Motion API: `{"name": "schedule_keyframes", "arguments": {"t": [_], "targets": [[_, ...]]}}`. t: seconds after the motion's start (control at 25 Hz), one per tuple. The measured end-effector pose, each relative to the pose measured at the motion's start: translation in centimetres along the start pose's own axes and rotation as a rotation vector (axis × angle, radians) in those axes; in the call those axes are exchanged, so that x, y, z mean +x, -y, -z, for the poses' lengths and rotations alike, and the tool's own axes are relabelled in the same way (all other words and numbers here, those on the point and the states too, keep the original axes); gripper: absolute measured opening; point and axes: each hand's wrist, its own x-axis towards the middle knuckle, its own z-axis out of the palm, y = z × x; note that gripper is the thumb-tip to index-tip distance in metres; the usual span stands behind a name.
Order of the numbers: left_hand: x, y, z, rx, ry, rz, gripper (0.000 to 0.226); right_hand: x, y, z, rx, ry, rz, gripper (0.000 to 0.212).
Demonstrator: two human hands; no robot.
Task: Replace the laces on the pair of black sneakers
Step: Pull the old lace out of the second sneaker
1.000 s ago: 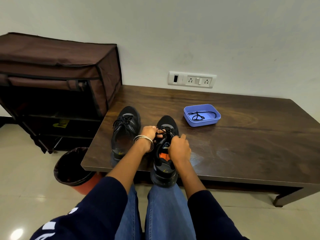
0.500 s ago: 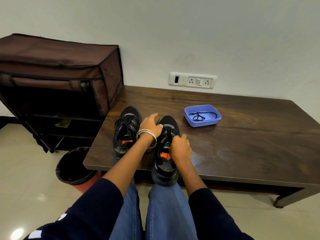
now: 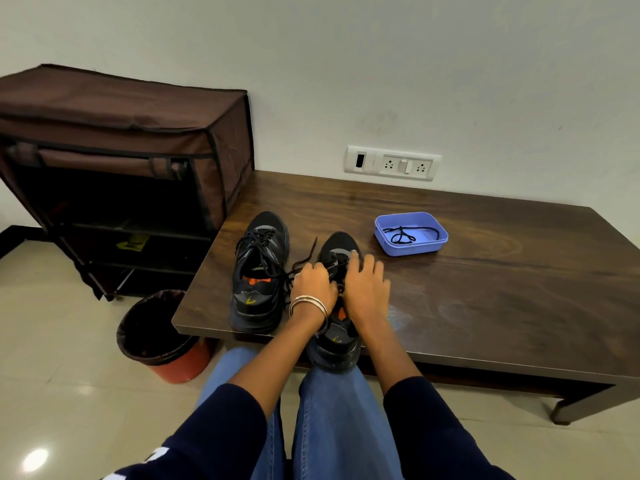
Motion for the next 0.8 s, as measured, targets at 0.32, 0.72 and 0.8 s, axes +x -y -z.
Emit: {"name": "schedule_keyframes", "arguments": {"t": [0.32, 0.72, 0.8], "targets": [[-0.9, 0.3, -0.5, -0.130, -0.098, 0.100, 0.038, 2.6, 0.9, 0.1, -0.108, 0.033, 0.225, 0.027], [-1.1, 0.3, -0.9, -0.175, -0.126, 0.134, 0.040, 4.3, -0.2, 0.9, 0.824, -0.002, -0.619, 0.016], [-1.1, 0.2, -1.1, -0.181, -0.118, 0.140, 0.038, 4.2, -1.1, 1.4, 1.104, -0.003, -0.801, 0.016]]}}
